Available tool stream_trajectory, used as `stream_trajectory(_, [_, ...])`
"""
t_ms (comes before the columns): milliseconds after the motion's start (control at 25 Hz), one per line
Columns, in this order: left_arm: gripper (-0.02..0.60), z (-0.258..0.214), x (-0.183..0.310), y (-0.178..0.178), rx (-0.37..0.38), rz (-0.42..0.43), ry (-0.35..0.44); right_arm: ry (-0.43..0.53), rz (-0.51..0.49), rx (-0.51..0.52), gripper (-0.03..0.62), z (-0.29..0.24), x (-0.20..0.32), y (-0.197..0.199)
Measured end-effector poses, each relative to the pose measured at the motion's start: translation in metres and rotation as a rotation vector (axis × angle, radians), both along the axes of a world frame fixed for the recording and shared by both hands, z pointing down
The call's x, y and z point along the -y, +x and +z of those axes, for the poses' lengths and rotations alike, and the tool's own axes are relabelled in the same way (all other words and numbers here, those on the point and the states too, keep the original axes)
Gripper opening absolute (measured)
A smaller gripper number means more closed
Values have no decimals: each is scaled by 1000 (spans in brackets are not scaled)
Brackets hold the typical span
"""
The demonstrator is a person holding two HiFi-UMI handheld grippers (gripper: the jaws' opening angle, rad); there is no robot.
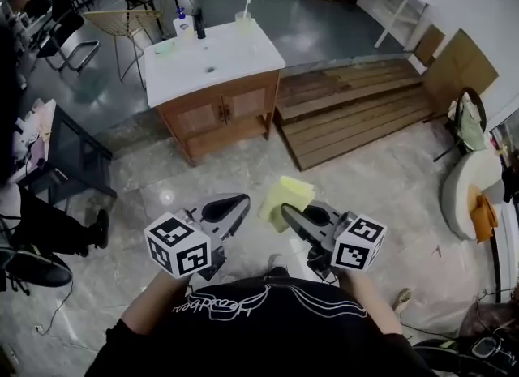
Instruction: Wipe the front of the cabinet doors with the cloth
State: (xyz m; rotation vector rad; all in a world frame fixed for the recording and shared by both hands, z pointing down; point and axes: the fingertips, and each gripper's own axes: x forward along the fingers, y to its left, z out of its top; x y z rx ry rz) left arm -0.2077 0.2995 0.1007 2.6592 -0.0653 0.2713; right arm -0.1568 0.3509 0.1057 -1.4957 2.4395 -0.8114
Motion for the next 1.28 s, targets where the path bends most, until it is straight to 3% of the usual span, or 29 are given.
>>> stream_trajectory(240, [6, 12, -28, 89, 42, 16, -25, -22, 14, 43, 41, 12, -24, 86])
stream_trajectory(440, [6, 18, -44, 131, 49, -2, -31, -33, -3, 39, 41, 22, -34, 128])
stream_trajectory(800, [6, 47, -13, 140, 94, -89, -82, -69, -30, 94, 41, 47, -2, 148])
stream_trajectory(1280, [6, 108, 135, 157, 93, -201, -159, -158, -5, 26, 41, 87, 135, 198])
